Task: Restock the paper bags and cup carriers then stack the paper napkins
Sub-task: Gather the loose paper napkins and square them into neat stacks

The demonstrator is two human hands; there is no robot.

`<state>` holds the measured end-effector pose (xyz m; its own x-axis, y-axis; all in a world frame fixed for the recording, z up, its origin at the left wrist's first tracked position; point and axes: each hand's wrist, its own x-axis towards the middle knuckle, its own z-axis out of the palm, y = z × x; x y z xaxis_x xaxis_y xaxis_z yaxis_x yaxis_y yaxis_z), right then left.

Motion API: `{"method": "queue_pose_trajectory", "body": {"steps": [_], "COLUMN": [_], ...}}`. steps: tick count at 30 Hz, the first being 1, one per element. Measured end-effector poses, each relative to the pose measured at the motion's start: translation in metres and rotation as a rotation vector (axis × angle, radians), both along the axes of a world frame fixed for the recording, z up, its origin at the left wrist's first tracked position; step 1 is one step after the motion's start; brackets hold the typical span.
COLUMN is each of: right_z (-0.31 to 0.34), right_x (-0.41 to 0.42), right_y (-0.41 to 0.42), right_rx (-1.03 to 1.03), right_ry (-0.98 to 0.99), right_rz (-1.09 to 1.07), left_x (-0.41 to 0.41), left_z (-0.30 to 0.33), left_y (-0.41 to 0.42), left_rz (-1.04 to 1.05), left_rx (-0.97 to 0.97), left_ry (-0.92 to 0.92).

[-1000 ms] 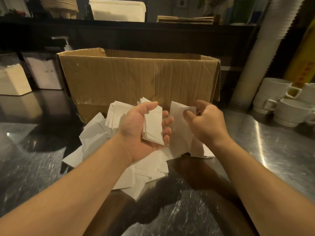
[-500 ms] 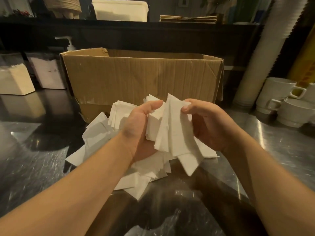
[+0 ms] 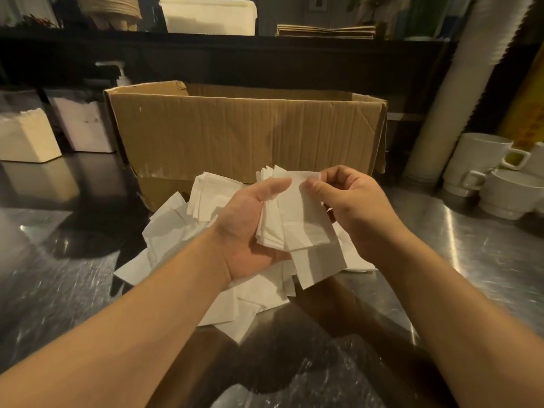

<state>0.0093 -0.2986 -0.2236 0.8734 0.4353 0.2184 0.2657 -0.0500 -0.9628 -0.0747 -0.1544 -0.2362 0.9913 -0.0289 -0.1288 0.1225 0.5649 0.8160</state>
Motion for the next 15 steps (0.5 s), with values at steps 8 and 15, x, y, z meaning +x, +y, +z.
{"method": "queue_pose_trajectory", "body": {"steps": [8, 15], "right_z": [0.001, 0.008], "right_x": [-0.001, 0.005], "right_y": [0.002, -0.011], "right_rx": [-0.055, -0.433], "right_ry": [0.184, 0.056], "right_rz": [0.118, 0.424], "left_x": [0.001, 0.003], "left_z": [-0.001, 0.006], "left_y": [0.003, 0.009], "left_rz": [-0.015, 0.257], "left_rx": [-0.075, -0.264], "left_ry": [0.001, 0.064]}}
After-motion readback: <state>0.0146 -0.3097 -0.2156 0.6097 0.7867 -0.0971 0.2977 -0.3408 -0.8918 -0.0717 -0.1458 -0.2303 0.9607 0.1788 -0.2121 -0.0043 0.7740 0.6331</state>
